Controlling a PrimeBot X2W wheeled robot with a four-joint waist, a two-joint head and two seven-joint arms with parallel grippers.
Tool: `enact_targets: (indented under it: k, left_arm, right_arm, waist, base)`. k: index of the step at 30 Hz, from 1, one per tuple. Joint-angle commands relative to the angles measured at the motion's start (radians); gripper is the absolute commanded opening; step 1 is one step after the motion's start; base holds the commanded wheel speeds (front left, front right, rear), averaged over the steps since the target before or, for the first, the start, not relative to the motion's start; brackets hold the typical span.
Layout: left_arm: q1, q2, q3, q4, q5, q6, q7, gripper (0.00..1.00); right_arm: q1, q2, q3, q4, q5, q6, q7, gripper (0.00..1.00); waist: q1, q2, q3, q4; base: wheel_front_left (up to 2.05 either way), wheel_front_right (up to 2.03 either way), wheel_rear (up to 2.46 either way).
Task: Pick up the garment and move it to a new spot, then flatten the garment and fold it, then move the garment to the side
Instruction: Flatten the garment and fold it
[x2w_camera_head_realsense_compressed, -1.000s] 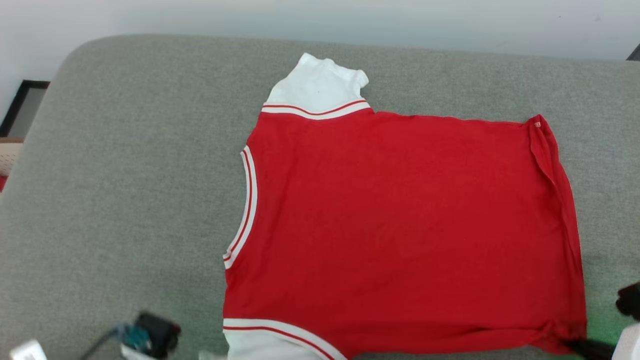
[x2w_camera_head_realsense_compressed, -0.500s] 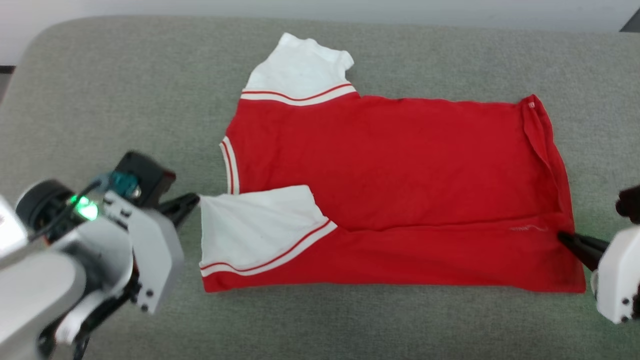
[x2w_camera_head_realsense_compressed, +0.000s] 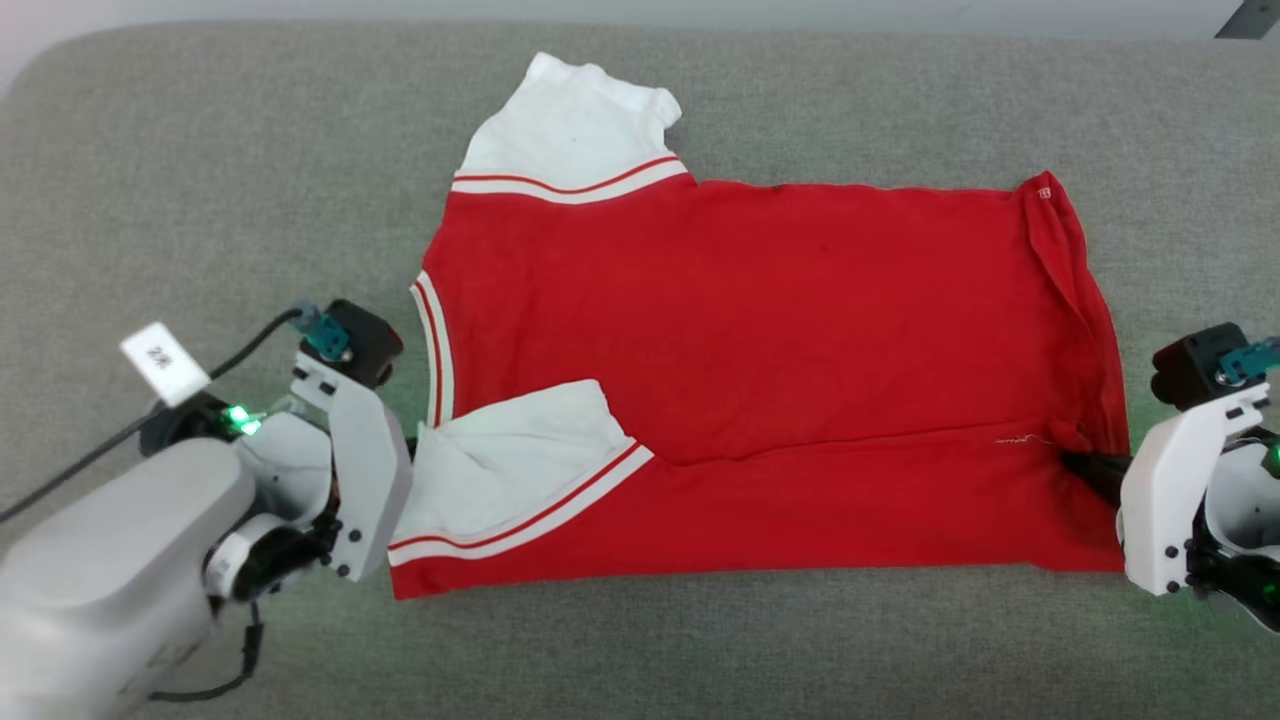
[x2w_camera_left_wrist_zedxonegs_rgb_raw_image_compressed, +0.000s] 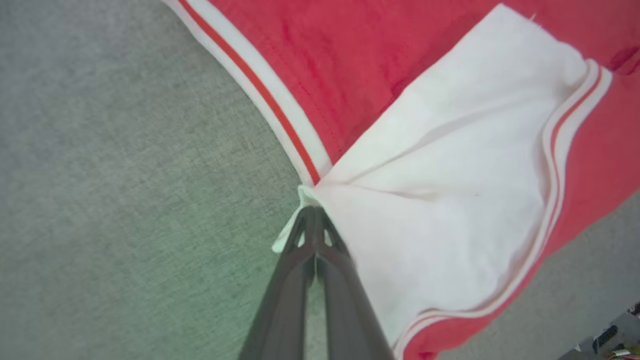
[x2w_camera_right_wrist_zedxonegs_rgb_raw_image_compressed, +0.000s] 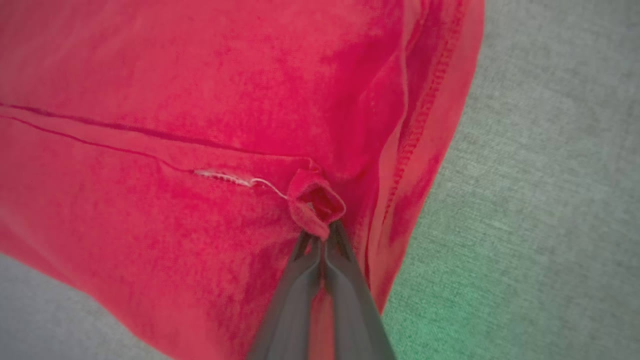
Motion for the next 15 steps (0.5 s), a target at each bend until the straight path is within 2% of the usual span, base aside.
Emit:
enact_targets:
  k: [1, 5, 6, 7, 8, 9, 10, 11, 15]
  left_arm:
    - [0.006, -0.024, -0.002, 0.043, -0.020, -0.016, 0.010, 0.00]
    - [0.009, -0.074, -0.008, 0.147, -0.064, -0.044, 0.046, 0.02]
    - [0.005, -0.081, -0.005, 0.164, -0.067, -0.048, 0.046, 0.20]
    - [-0.002, -0.087, 0.000, 0.179, -0.072, -0.050, 0.044, 0.34]
    - [-0.009, -0.090, 0.007, 0.187, -0.076, -0.052, 0.040, 0.45]
    - [-0.015, -0.091, 0.013, 0.195, -0.077, -0.047, 0.036, 0.72]
    - [-0.023, -0.087, 0.016, 0.197, -0.071, -0.045, 0.032, 1.00]
    - [-0.029, -0.083, 0.021, 0.195, -0.069, -0.044, 0.026, 1.00]
    - [-0.043, -0.059, 0.034, 0.163, -0.052, -0.033, -0.001, 1.00]
  right_arm:
    - [-0.006, 0.013, 0.028, 0.036, 0.004, -0.002, -0.003, 0.00]
    - [-0.041, 0.022, 0.071, 0.086, 0.025, -0.002, -0.001, 0.00]
    - [-0.050, 0.023, 0.077, 0.095, 0.029, -0.002, -0.003, 0.00]
    - [-0.058, 0.019, 0.082, 0.103, 0.033, -0.002, -0.004, 0.07]
    - [-0.064, 0.015, 0.087, 0.109, 0.036, -0.002, -0.004, 0.26]
    - [-0.068, 0.010, 0.092, 0.113, 0.039, -0.002, -0.006, 0.44]
    - [-0.073, 0.005, 0.095, 0.113, 0.045, -0.002, -0.007, 0.78]
    - [-0.076, -0.002, 0.098, 0.110, 0.047, -0.002, -0.011, 1.00]
    - [-0.070, -0.029, 0.092, 0.086, 0.065, -0.002, -0.040, 1.00]
  waist:
    - [0.0000, 0.0000, -0.004, 0.000]
    - [0.0000, 0.0000, -0.015, -0.002]
    - [0.0000, 0.0000, -0.017, -0.002]
    - [0.0000, 0.0000, -0.020, -0.002]
    - [0.0000, 0.0000, -0.024, -0.001]
    - [0.0000, 0.0000, -0.029, 0.000]
    - [0.0000, 0.0000, -0.034, 0.001]
    - [0.0000, 0.0000, -0.039, 0.002]
    - [0.0000, 0.0000, -0.061, 0.013]
  base:
    - [0.00, 0.00, 0.00]
    - [0.00, 0.00, 0.00]
    - [0.00, 0.00, 0.00]
    - [0.00, 0.00, 0.00]
    - [0.00, 0.00, 0.00]
    - [0.00, 0.00, 0.00]
    - [0.00, 0.00, 0.00]
    - [0.00, 0.00, 0.00]
    - [0.00, 0.00, 0.00]
